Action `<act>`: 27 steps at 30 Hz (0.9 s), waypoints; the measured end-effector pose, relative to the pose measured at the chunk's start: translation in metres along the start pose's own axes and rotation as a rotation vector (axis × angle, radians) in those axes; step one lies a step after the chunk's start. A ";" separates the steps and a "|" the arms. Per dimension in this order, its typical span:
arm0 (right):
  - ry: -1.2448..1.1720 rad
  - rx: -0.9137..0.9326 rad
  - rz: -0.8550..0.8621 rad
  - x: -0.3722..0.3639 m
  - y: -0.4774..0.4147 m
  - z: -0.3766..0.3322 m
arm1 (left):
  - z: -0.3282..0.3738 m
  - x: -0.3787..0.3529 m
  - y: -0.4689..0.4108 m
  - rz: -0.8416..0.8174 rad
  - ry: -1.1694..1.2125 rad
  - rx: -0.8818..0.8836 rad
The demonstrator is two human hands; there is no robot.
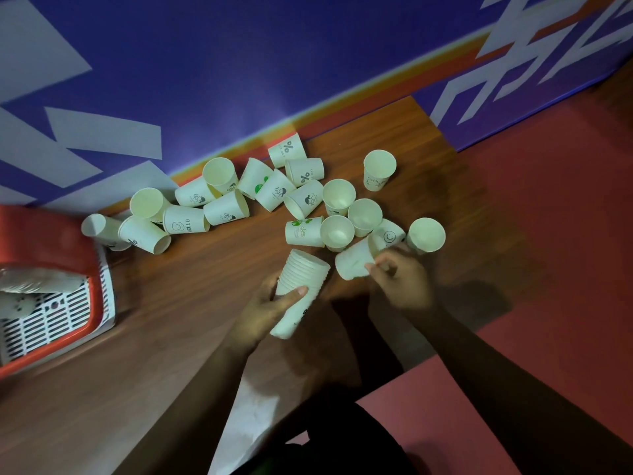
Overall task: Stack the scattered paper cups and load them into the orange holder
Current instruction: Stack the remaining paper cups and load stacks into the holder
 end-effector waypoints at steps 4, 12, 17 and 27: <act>-0.245 -0.023 0.020 0.018 -0.007 -0.017 | -0.002 0.005 -0.003 -0.015 -0.257 -0.051; -0.292 -0.062 -0.450 -0.049 0.007 -0.034 | 0.025 -0.016 0.000 -0.099 -0.197 -0.093; -0.356 -0.089 -0.446 -0.048 0.005 -0.041 | 0.031 -0.016 -0.002 -0.057 -0.150 -0.096; 0.531 -0.096 0.049 0.028 -0.051 0.061 | 0.041 -0.027 -0.014 -0.018 -0.134 -0.077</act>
Point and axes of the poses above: each hand's wrist, its own y-axis away from the middle knuckle, its own x-axis out of the back of the hand, z = x × y, the point moved 10 cm from there along -y, towards the middle knuckle, and after that the axes turned 6 degrees about -x, right-handed, at the moved point
